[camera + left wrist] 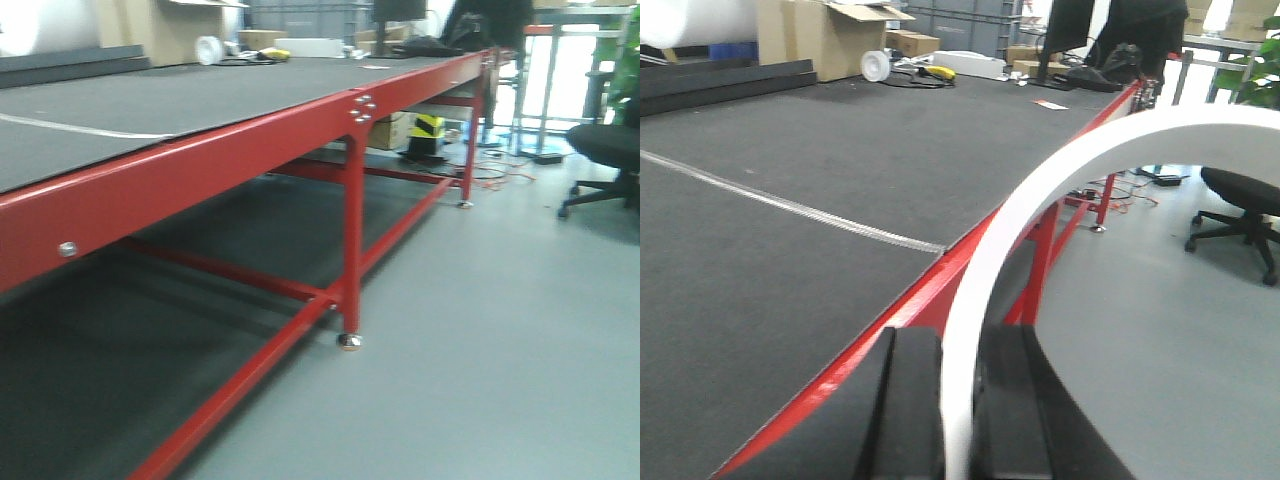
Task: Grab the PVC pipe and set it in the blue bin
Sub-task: 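Drive the base away from the table toward the blue bin shelf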
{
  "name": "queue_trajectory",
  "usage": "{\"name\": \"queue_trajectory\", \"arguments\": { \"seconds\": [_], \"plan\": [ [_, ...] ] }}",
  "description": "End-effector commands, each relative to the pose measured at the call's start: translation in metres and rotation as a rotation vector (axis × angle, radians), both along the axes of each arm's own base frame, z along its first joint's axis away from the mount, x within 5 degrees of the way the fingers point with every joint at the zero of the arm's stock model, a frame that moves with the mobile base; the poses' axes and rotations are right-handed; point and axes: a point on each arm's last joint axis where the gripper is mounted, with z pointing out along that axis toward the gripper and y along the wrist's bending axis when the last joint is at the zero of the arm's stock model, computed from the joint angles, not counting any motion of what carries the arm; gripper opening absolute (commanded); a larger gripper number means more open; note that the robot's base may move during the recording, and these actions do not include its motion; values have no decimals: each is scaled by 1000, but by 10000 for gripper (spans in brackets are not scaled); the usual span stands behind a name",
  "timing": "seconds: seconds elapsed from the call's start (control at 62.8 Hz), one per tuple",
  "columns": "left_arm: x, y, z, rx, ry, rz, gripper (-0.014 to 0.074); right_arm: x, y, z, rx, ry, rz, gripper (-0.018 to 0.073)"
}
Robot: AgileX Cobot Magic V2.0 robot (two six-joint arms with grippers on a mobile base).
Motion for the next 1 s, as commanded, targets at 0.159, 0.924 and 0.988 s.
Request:
{"name": "queue_trajectory", "arguments": {
  "seconds": [0.159, 0.924, 0.988],
  "plan": [
    [-1, 0, 4, -4, -36, -1, -111, -1, -1, 3, 1, -38, -9, -162],
    [-1, 0, 4, -4, -36, -1, -111, -1, -1, 3, 1, -38, -9, -162],
    [-1, 0, 4, -4, -36, -1, -111, -1, -1, 3, 1, -38, -9, -162]
  ]
}}
